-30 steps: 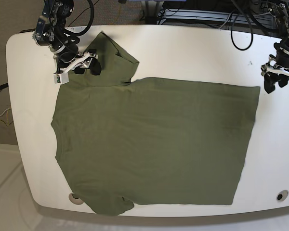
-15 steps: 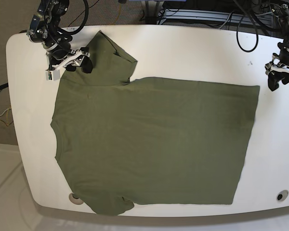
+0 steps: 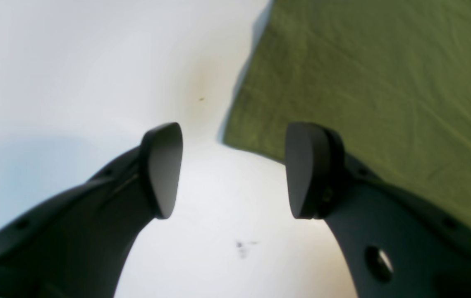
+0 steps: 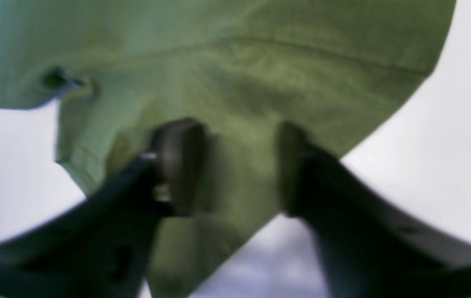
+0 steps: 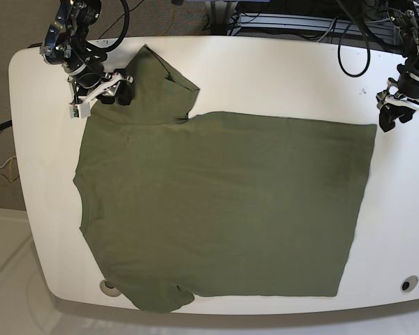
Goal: Fold the T-shirt properly
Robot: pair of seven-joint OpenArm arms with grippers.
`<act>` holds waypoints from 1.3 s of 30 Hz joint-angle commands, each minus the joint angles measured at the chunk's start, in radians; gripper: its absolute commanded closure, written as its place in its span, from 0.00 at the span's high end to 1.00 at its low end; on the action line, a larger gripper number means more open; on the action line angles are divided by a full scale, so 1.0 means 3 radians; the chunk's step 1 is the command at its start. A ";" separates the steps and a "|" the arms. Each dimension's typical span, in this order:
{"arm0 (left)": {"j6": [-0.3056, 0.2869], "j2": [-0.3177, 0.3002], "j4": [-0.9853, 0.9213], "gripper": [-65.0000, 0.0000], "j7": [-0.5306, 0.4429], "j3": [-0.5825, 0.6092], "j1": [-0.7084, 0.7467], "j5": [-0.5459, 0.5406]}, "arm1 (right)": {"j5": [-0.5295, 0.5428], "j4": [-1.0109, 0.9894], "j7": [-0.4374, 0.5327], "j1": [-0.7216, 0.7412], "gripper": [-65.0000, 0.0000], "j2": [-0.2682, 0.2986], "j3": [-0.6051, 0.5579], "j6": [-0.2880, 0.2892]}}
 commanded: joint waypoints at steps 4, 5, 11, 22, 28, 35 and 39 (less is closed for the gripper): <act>-0.0022 -0.0081 0.0084 0.56 -0.0118 -0.0037 -0.0004 -0.0057 | 0.0028 0.0078 -0.0005 0.0026 0.24 0.0032 0.0040 0.0005; -0.0029 -0.0090 0.0069 0.56 -0.0096 -0.0020 -0.0015 -0.0044 | 0.0036 0.0064 -0.0003 0.0026 0.26 0.0031 0.0035 0.0007; -0.0040 -0.0106 0.0042 0.56 -0.0074 -0.0006 -0.0012 -0.0031 | 0.0048 0.0039 -0.0012 0.0032 0.38 0.0031 0.0044 0.0017; -0.0021 -0.0084 0.0020 0.56 -0.0082 -0.0007 -0.0013 -0.0027 | 0.0030 0.0088 0.0099 -0.0040 0.54 0.0079 -0.0028 0.0019; -0.0056 -0.0134 -0.0041 0.57 -0.0034 0.0038 -0.0055 -0.0015 | 0.0013 0.0168 0.0024 -0.0056 0.54 0.0181 0.0076 0.0007; -0.0188 -0.0181 -0.0154 0.57 -0.0024 0.0120 -0.0111 -0.0019 | 0.0008 0.0152 -0.0009 -0.0057 0.54 0.0201 0.0174 0.0023; -0.0407 -0.0231 -0.0223 0.57 -0.0025 0.0166 -0.0174 -0.0021 | -0.0014 0.0109 -0.0020 0.0023 0.54 0.0197 0.0222 0.0023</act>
